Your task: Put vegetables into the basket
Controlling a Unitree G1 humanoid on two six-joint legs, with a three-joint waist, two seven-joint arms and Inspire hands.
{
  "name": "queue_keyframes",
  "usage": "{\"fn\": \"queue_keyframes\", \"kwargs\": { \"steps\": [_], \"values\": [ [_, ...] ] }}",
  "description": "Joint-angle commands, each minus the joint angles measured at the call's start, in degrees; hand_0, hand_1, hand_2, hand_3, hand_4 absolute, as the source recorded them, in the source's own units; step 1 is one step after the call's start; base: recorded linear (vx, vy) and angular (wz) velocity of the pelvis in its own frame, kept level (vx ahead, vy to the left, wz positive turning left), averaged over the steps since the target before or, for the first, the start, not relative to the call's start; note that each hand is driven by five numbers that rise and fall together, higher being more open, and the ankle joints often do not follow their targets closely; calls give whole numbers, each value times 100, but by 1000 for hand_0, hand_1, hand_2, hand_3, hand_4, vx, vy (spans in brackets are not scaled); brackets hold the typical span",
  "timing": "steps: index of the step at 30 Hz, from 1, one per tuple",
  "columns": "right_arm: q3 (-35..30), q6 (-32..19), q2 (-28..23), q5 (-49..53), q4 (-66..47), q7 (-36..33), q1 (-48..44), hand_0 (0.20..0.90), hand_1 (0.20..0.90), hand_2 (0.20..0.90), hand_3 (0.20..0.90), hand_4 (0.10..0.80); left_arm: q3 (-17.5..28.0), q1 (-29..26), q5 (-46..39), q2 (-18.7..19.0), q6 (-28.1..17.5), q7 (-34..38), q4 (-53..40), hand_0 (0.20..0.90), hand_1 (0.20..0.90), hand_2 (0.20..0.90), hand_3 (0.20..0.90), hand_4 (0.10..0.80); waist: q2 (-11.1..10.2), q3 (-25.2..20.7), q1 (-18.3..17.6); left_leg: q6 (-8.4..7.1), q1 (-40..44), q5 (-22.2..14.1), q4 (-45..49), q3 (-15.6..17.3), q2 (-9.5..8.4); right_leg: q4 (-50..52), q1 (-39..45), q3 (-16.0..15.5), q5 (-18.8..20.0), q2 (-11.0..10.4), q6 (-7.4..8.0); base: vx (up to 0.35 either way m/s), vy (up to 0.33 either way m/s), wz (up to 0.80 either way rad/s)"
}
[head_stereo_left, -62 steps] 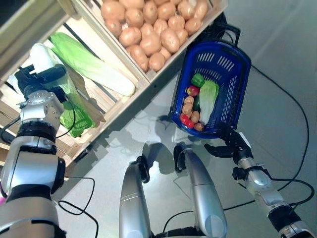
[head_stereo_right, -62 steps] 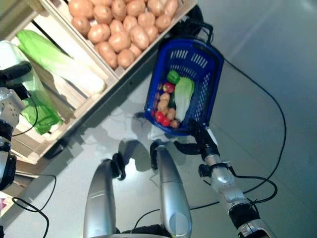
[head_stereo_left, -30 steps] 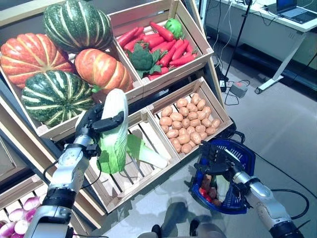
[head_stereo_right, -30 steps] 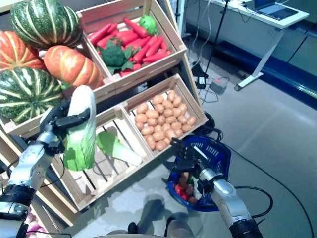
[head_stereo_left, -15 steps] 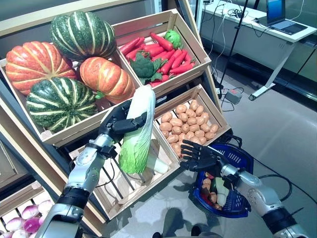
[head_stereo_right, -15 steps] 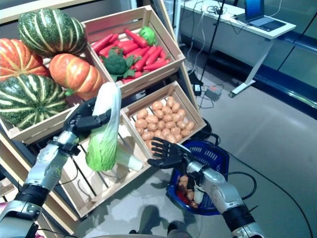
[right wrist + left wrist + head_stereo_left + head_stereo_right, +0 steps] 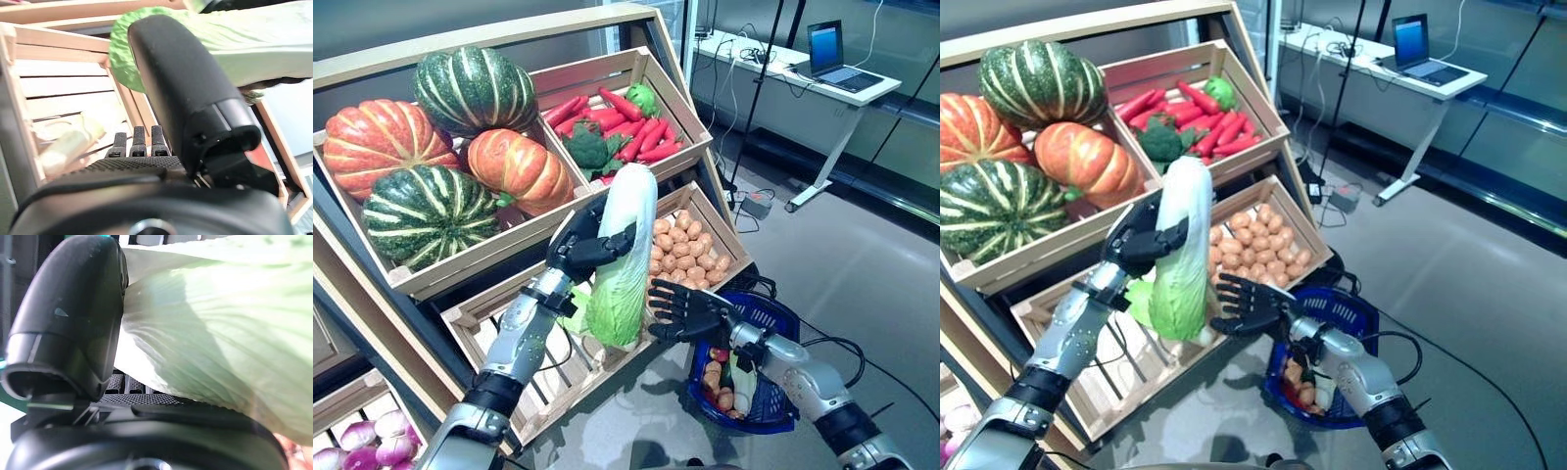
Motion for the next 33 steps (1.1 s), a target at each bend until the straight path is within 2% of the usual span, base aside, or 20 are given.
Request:
{"fn": "queue_keyframes", "kwargs": {
  "steps": [1, 13, 20, 29, 33],
  "values": [
    [-70, -280, 395, 568, -245, 69, -405, 900, 900, 900, 900, 800, -31, -976, -315, -26, -910, -222, -384, 300, 300, 300, 300, 400, -121, -507, -2, 190, -102, -380, 8, -48, -286, 15, 250, -81, -378, 75, -366, 0, 0, 0],
    [-19, -392, 757, 913, -188, -316, -467, 900, 900, 900, 900, 800, -246, -834, -263, -295, -964, -350, -729, 300, 300, 300, 300, 400, -143, -504, 76, 203, -86, -389, 8, -99, -283, 15, 273, -153, -370, 59, -349, 0, 0, 0],
    [-58, -562, 880, 1124, -334, -415, -637, 900, 900, 900, 900, 800, -447, -739, -79, -381, -722, -424, -864, 300, 300, 300, 300, 400, -169, -497, 144, 225, -88, -407, 8, -158, -294, 15, 277, -188, -361, 53, -339, 0, 0, 0],
    [-264, -667, 701, 1141, -591, -330, -876, 900, 900, 900, 900, 800, -496, -560, -4, -263, -427, -760, -637, 300, 300, 300, 300, 400, -188, -510, 181, 225, -98, -409, 8, -146, -283, 15, 257, -178, -348, 52, -329, 0, 0, 0],
    [-380, -568, 492, 958, -667, 30, -861, 900, 900, 900, 900, 800, -405, -432, 12, -223, -430, -821, -475, 300, 300, 300, 300, 400, -202, -505, 179, 226, -97, -406, 8, -148, -279, 15, 258, -166, -342, 50, -331, 0, 0, 0]
  ]
}}
